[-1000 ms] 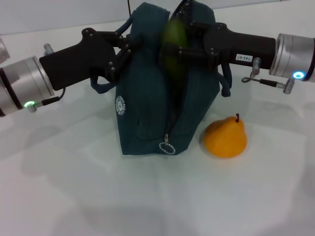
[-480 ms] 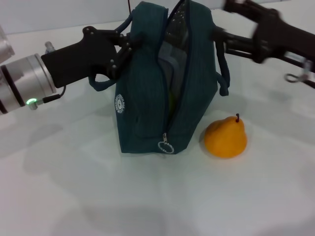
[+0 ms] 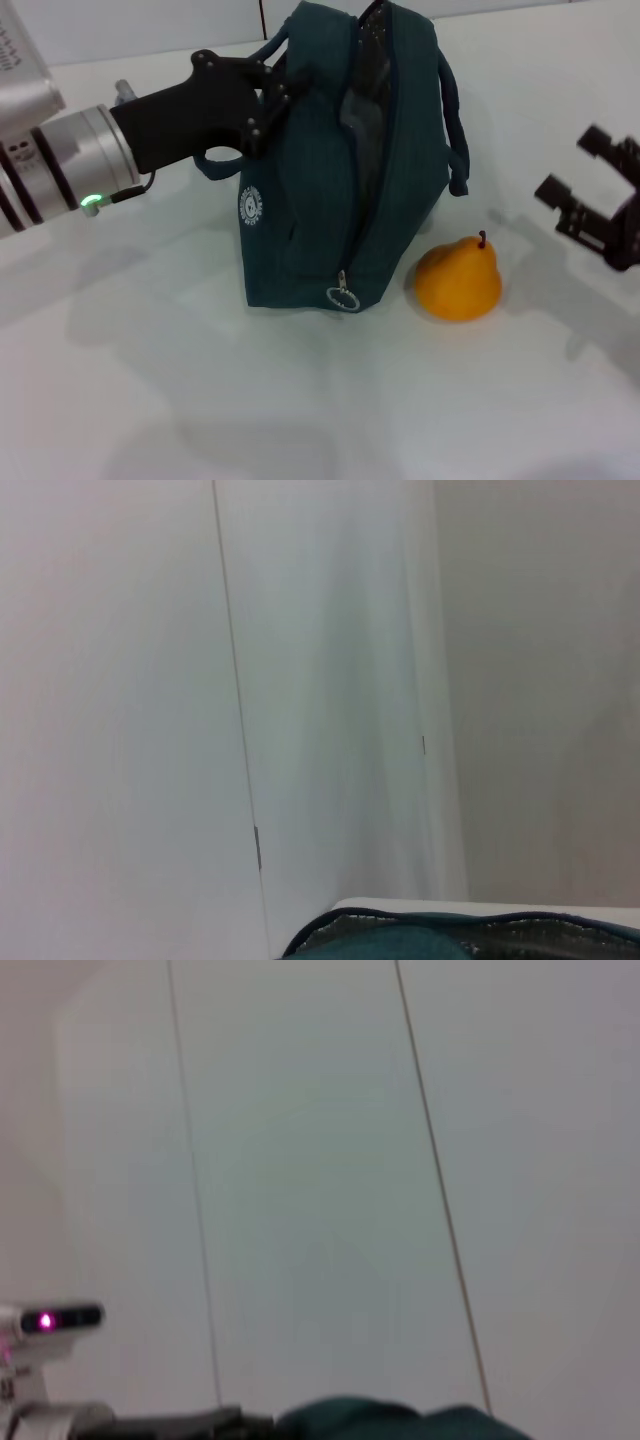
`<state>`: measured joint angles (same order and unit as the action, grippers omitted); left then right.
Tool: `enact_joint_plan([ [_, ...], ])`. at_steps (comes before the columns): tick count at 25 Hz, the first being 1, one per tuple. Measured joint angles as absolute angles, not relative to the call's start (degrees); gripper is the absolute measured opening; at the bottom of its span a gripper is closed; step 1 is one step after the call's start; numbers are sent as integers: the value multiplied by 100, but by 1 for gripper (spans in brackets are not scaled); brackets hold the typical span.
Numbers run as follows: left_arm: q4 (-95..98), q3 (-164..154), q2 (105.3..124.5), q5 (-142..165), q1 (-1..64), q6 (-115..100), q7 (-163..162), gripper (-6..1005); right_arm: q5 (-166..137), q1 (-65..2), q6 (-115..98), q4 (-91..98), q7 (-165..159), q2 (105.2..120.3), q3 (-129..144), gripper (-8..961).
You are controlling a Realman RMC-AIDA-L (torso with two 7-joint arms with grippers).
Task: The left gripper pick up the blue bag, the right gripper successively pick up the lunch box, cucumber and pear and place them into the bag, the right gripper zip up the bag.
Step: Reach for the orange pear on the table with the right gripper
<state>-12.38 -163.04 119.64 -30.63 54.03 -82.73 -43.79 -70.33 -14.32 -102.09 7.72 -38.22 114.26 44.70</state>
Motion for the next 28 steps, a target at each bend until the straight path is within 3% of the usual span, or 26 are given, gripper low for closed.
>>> enact_joint_plan([
  [7,-1079,-16303,11964,-3078,5471,-8106,-4255,145,-7055,-1567,-9926,-71,-2888,11468,4512,807],
  [25,-1010,-16289,11971,-3243,5447,-7911,-4096,149,-7219,-1877,-9154,-48,-2763,11579,4792,670],
  [28,-1010,-16284,11971,-3244,5452,-7863,-4086,150,-7233,-1898,-9155,-48,-2732,11583,4813,565],
])
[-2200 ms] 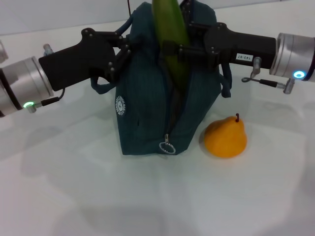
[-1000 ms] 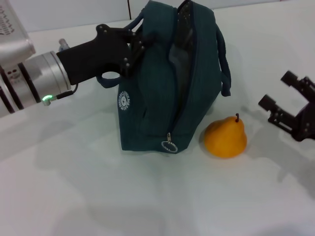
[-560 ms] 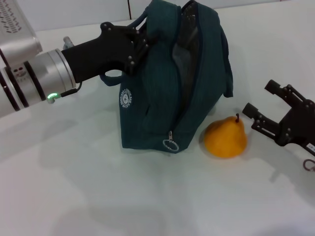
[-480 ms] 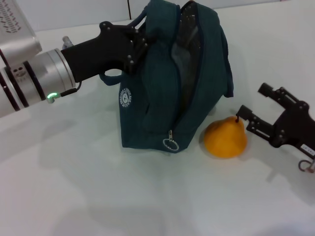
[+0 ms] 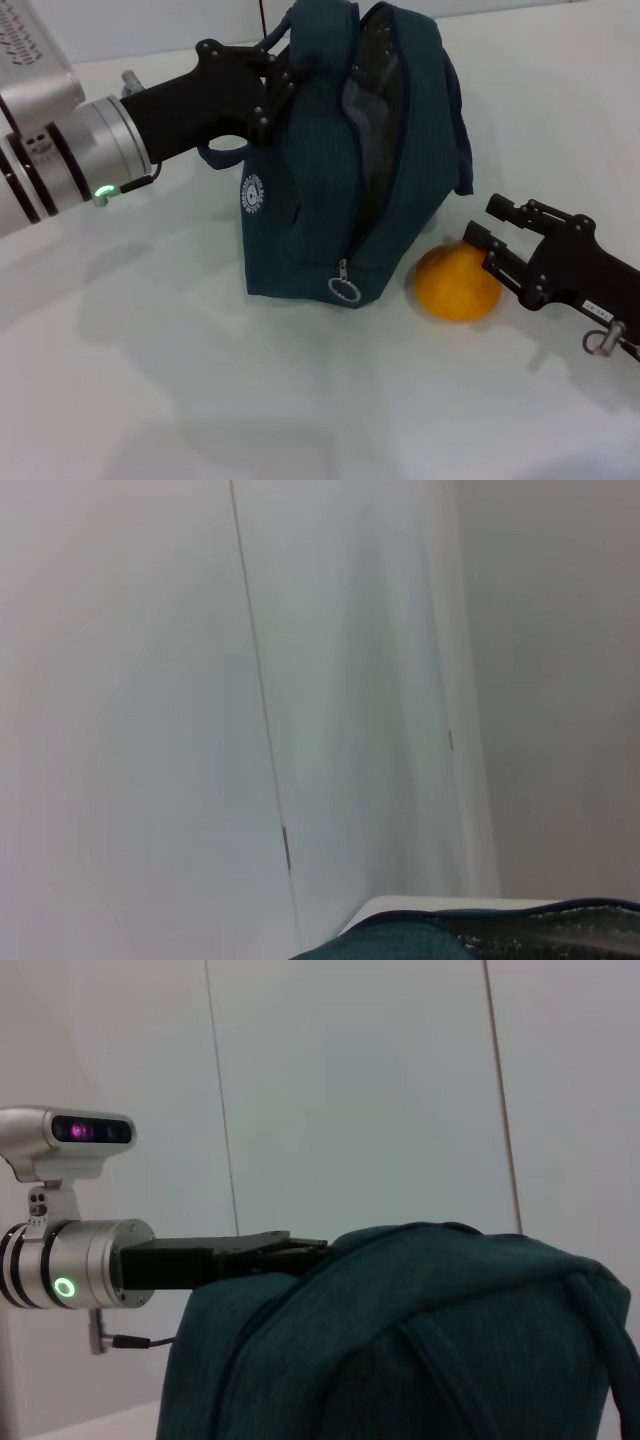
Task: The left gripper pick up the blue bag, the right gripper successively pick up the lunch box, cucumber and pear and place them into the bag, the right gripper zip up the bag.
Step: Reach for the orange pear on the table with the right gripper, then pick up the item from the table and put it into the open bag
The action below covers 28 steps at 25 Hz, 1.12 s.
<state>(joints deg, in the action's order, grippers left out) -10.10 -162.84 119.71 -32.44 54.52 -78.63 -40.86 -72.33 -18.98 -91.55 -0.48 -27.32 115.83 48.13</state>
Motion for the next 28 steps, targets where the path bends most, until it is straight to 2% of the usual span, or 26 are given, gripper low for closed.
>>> enact_joint_plan([
  [3,-1005,-16285,11971,-3251,5456,-7849,-4056,151,-7248,-1927,-9157,-48,-2691,11582,4820,459],
  [7,-1002,-16291,11971,-3306,5437,-7847,-4037,152,-7312,-1933,-9154,-51,-2602,11582,4824,402],
  [16,-984,-16295,11971,-3323,5425,-7847,-4025,154,-7366,-1933,-9073,-53,-2580,11589,4825,403],
  [27,-984,-16295,11971,-3323,5429,-7847,-4025,156,-7394,-1977,-8990,-53,-2576,11590,4877,68],
  [28,-984,-16295,11971,-3323,5429,-7848,-4025,156,-7395,-1978,-9025,-53,-2575,11586,4884,60],
])
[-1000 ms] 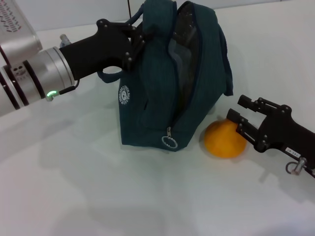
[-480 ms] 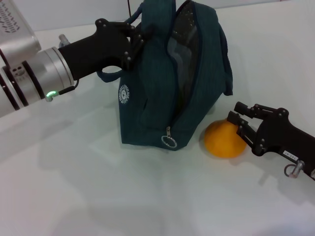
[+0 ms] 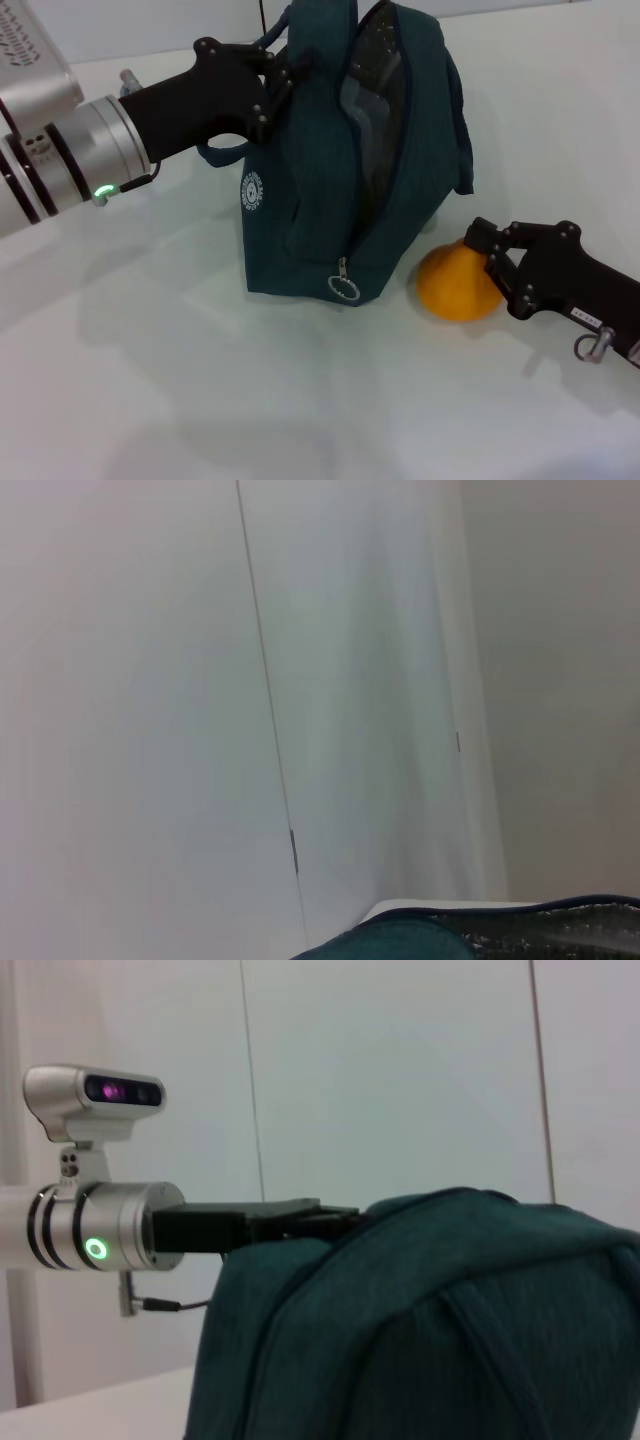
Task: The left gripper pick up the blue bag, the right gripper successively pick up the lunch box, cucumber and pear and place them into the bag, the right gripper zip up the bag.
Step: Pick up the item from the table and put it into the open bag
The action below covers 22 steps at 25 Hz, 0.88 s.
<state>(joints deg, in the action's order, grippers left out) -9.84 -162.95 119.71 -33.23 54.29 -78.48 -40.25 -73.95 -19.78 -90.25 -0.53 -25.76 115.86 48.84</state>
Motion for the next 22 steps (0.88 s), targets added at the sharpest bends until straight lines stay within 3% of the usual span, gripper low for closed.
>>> enact_joint_plan([
  [10,-984,-16294,11971,-3332,5356,-7871,-3939,159,-7395,-1742,-10458,446,-2911,11455,4889,30],
  [15,-912,-16293,11970,-3459,5288,-7882,-3711,160,-7304,-1668,-10919,978,-3404,11462,4839,31],
  [22,-584,-16299,11970,-3427,5181,-7925,-3368,161,-6647,-2365,-11338,1165,-4238,11519,4825,32],
])
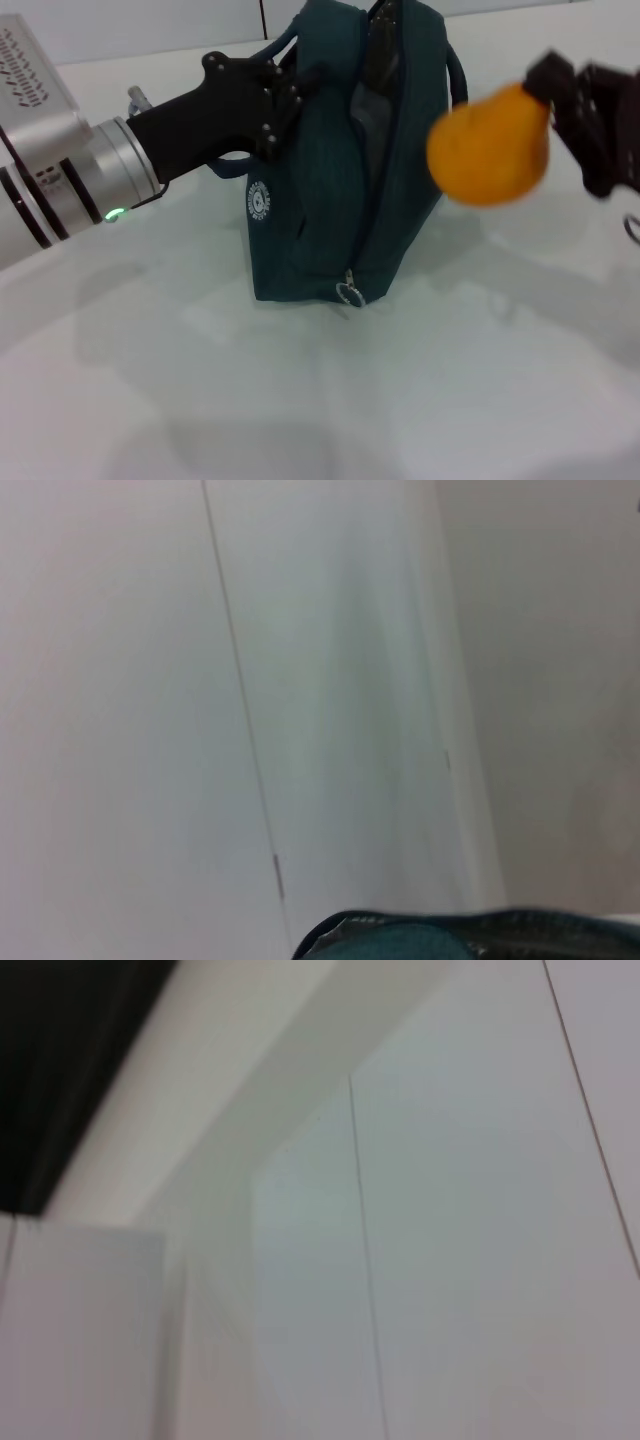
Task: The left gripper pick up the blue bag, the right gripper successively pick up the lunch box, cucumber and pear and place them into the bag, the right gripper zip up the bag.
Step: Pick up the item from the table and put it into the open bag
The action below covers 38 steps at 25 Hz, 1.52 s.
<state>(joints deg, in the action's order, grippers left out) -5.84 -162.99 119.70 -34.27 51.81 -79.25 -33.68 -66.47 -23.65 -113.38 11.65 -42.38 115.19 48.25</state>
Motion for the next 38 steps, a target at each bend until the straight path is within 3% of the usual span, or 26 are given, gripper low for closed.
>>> enact_joint_plan([
  [12,-514,-16304,11970,-3335,5249,-8282,-3292,164,-6188,-3440,-10071,1478,-5305,11557,4948,34],
  [38,-412,-16286,11971,-3394,5376,-8030,-3269,170,-6133,-3061,-9119,1722,-5486,11571,6183,68],
])
